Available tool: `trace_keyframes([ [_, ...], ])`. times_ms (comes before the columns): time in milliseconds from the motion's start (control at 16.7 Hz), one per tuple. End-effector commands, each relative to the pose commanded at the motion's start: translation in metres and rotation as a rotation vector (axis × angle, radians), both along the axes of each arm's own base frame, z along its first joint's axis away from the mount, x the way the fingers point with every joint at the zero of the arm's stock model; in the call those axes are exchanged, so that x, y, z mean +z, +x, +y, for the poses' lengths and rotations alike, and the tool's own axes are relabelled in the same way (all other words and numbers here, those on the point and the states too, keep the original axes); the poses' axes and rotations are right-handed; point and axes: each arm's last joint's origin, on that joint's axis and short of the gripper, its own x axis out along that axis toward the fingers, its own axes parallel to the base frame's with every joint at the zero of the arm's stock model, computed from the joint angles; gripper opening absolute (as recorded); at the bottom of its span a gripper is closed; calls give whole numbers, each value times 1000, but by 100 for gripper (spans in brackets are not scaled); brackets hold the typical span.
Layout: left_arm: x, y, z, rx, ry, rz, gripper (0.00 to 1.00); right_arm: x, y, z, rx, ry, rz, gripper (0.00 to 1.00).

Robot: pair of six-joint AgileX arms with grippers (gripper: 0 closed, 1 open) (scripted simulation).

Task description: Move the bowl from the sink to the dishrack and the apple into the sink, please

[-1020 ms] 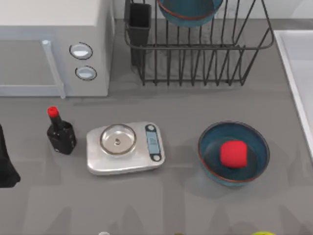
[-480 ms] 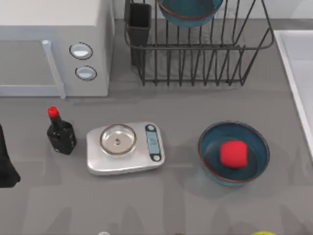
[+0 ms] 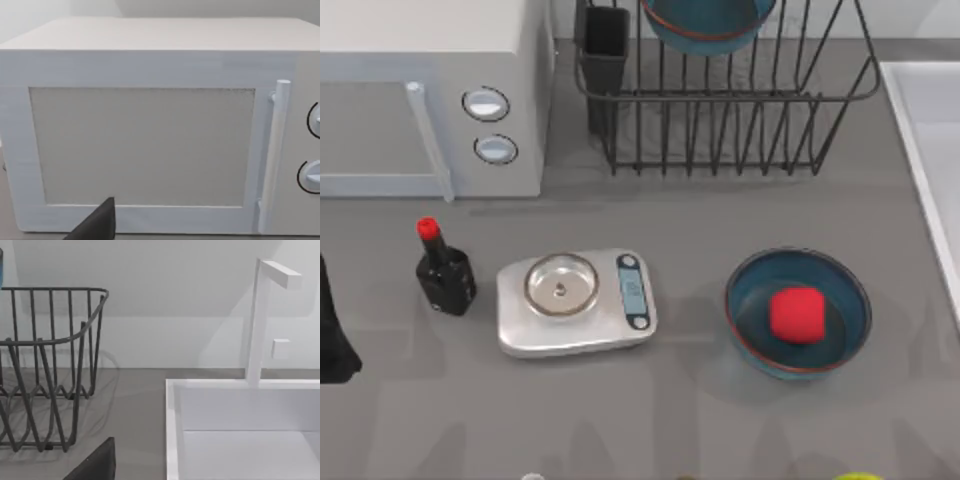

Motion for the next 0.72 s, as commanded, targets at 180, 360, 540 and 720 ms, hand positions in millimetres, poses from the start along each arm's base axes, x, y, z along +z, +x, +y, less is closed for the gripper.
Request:
trace_keyframes([
  [180,0,0,0,0,0,0,100,0,0,0,0,0,0,100],
  [360,0,0,0,0,0,0,100,5,0,1,9,10,24,100],
  [540,0,0,0,0,0,0,100,27,3,5,43,46,122,100],
  [720,0,0,0,0,0,0,100,57,16,14,91,93,299,100],
])
